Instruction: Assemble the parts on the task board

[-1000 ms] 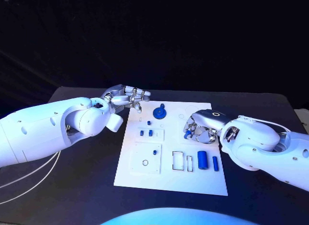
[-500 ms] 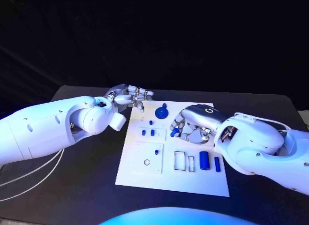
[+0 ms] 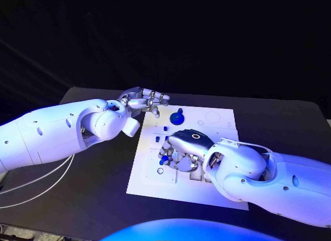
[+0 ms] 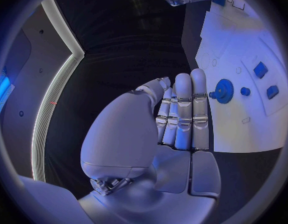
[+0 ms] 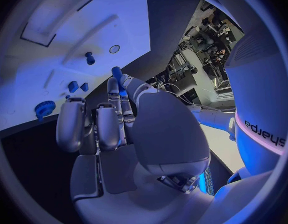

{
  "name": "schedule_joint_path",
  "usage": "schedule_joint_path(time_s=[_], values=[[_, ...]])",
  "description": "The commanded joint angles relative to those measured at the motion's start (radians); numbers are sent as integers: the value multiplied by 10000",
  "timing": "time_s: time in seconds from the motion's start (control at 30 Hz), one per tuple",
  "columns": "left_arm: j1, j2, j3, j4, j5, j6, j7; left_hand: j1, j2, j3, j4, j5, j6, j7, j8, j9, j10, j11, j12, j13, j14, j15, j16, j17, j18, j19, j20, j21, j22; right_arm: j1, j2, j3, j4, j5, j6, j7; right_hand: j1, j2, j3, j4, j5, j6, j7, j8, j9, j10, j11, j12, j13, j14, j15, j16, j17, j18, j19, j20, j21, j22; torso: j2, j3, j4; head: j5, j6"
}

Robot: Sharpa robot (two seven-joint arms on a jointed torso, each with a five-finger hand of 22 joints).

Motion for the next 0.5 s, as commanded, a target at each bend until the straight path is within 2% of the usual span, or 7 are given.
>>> schedule_joint_path(time_s=[0.03, 0.17, 0.5], values=[[12, 10, 5, 24, -10, 128, 37, -37, 61, -29, -35, 24, -65, 16, 64, -13, -94, 3, 42, -12, -75, 9, -33, -14, 143, 15, 45, -69, -14, -154, 210, -9, -267, -182, 82, 353, -23, -15, 56, 4, 73, -9, 91, 42, 120, -47, 16, -67, -1, 281, -50, 58, -6, -74, 6, 1, -58, 1228, -7, -10, -20, 92, -47], [12, 22, 5, 30, -10, 135, 38, -37, 61, -29, -35, 24, -65, 16, 64, -13, -94, 3, 42, -12, -75, 9, -33, -14, 143, 15, 45, -69, -14, -266, 426, -49, -574, -199, 152, 410, -24, -16, 58, 2, 77, -10, 92, 41, 120, -47, 17, -69, -1, 283, -50, 65, 5, -75, 7, 1, -54, 1231, -14, 9, -1, 154, -95], [13, 21, 5, 22, -12, 134, 17, -22, 78, -18, -43, 25, -66, 17, 72, -17, -98, 3, 53, -12, -75, 7, -34, -23, 144, 20, 44, -75, -19, -424, 627, -117, -921, -550, 426, 409, -24, -15, 65, -5, 90, -12, 95, 40, 121, -44, 18, -74, 1, 285, -49, 74, 18, -75, 8, 2, -52, 1233, -18, 10, -7, 221, -126]])
